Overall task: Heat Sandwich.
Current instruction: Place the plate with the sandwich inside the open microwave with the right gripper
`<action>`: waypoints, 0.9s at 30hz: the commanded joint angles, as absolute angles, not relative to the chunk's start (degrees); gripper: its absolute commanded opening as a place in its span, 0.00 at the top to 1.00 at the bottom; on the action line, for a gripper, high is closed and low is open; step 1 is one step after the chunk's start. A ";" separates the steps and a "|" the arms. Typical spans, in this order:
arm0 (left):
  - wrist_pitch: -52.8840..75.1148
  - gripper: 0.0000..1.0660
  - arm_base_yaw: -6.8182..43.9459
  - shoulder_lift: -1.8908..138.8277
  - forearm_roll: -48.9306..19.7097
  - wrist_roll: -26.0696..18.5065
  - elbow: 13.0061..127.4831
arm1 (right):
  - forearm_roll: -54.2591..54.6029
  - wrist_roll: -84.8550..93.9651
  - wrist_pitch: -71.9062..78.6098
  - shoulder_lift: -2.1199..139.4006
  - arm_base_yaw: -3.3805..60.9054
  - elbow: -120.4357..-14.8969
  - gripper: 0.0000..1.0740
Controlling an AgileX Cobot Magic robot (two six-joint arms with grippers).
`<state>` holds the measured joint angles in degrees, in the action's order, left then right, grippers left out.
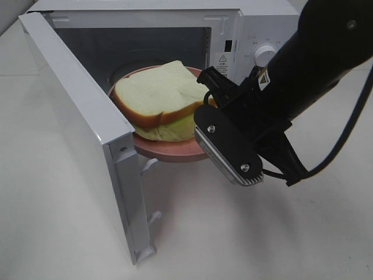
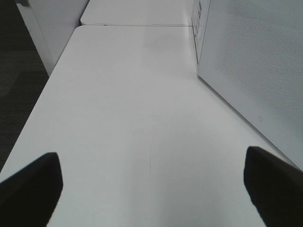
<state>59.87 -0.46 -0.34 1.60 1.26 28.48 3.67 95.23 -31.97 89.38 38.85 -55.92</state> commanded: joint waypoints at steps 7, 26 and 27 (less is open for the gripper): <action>59.36 0.08 -0.63 -1.78 1.72 1.43 28.30 | 6.59 97.75 -30.88 94.25 38.79 -62.11 1.00; 59.36 0.08 -0.63 -1.78 1.72 1.43 28.30 | 6.13 97.17 -31.11 104.91 38.62 -72.71 1.00; 59.36 0.08 -0.63 -1.78 1.72 1.43 28.30 | 6.07 97.00 -31.11 105.42 38.56 -73.11 1.00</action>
<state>59.87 -0.46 -0.34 1.60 1.26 28.48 5.96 97.23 -32.31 105.02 38.85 -71.96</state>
